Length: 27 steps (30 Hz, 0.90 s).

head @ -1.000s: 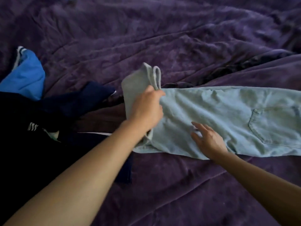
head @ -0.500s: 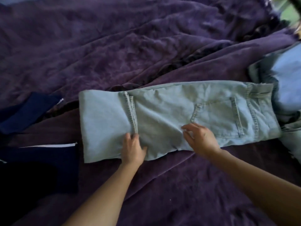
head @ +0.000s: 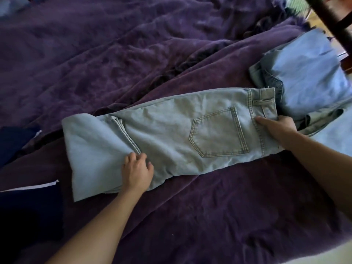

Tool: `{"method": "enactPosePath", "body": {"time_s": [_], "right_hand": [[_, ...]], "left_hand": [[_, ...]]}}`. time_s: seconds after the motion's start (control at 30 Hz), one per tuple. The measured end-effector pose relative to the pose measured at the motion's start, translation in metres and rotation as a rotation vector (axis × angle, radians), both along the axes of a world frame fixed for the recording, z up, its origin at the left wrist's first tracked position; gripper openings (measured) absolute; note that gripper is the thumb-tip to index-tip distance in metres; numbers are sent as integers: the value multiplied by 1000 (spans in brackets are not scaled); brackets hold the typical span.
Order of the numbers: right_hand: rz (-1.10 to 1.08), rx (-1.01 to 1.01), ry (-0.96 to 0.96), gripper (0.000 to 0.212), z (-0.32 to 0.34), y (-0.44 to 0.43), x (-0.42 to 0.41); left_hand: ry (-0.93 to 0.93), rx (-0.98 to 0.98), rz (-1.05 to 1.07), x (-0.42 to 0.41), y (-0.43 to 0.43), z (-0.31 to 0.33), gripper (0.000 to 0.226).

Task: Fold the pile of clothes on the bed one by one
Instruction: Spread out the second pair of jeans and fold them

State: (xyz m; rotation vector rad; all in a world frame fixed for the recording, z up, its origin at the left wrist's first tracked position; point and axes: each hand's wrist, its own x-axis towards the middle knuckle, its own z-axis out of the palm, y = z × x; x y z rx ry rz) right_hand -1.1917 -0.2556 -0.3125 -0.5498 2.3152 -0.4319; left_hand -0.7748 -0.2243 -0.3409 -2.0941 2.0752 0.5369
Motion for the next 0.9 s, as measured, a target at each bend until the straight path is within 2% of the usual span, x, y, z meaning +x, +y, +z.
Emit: {"method": "enactPosePath", "body": {"time_s": [0.07, 0.17, 0.3, 0.37, 0.47, 0.53, 0.6, 0.67, 0.73, 0.77, 0.8, 0.87, 0.9], "right_hand": [[-7, -27, -123, 53, 16, 2, -6], [100, -98, -98, 40, 49, -1, 0], [262, -294, -164, 22, 98, -28, 57], [445, -309, -203, 30, 112, -48, 100], [724, -207, -46, 57, 111, -77, 174], [893, -145, 42, 60, 97, -85, 228], [1005, -75, 92, 56, 71, -83, 280], [1068, 54, 77, 60, 38, -71, 323], [1165, 272, 0, 70, 12, -54, 354], [1242, 338, 18, 68, 4, -48, 365], [1308, 330, 95, 57, 1, -47, 372], [1300, 83, 315, 28, 3, -57, 385], [1239, -58, 373, 22, 6, -66, 392]], "left_hand": [[69, -130, 59, 3, -11, 4, 23], [57, -199, 8, 21, -28, 6, 34], [-21, 28, -113, 45, -33, -2, 50], [0, 110, -166, 49, -25, -7, 56], [158, 17, -150, 54, -16, 0, 52], [270, -74, -82, 61, -10, 8, 47], [307, -154, -15, 76, -4, 14, 41], [321, -215, 49, 96, 3, 17, 37], [343, -252, 130, 123, 8, 21, 36], [349, -275, 170, 140, 6, 24, 36], [347, -306, 212, 158, 3, 26, 35], [352, -378, 300, 194, -11, 33, 35], [353, -406, 322, 210, -24, 34, 36]]}}
